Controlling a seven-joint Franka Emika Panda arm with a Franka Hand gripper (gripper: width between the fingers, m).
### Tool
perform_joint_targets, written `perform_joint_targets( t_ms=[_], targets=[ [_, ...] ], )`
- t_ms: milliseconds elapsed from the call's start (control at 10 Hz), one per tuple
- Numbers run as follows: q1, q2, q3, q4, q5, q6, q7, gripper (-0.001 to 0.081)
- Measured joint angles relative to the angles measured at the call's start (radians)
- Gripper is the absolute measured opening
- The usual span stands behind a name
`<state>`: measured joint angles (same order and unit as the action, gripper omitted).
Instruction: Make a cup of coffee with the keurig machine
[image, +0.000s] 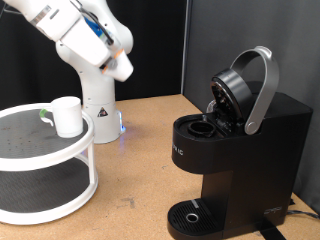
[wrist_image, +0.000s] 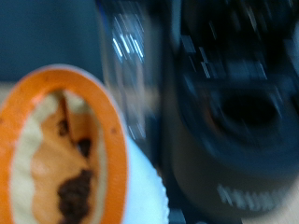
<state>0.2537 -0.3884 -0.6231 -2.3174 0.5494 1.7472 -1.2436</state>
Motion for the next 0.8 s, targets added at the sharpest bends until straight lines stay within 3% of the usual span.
perform_joint_targets(
  t_ms=[100, 300, 500, 800],
  targets=[
    [0.008, 0.002, -0.032, 0.019, 0.084, -0.06, -0.018, 0.0084],
    [0.017, 0.002, -0.044, 0.05, 0.185, -0.082, -0.021, 0.0084],
    [0.04, 0.014, -0.035, 0.093, 0.194, -0.085, -0.02, 0.0084],
    [0.072, 0.092, 0.006, 0.148, 0.193, -0.044, -0.014, 0.0084]
  ],
)
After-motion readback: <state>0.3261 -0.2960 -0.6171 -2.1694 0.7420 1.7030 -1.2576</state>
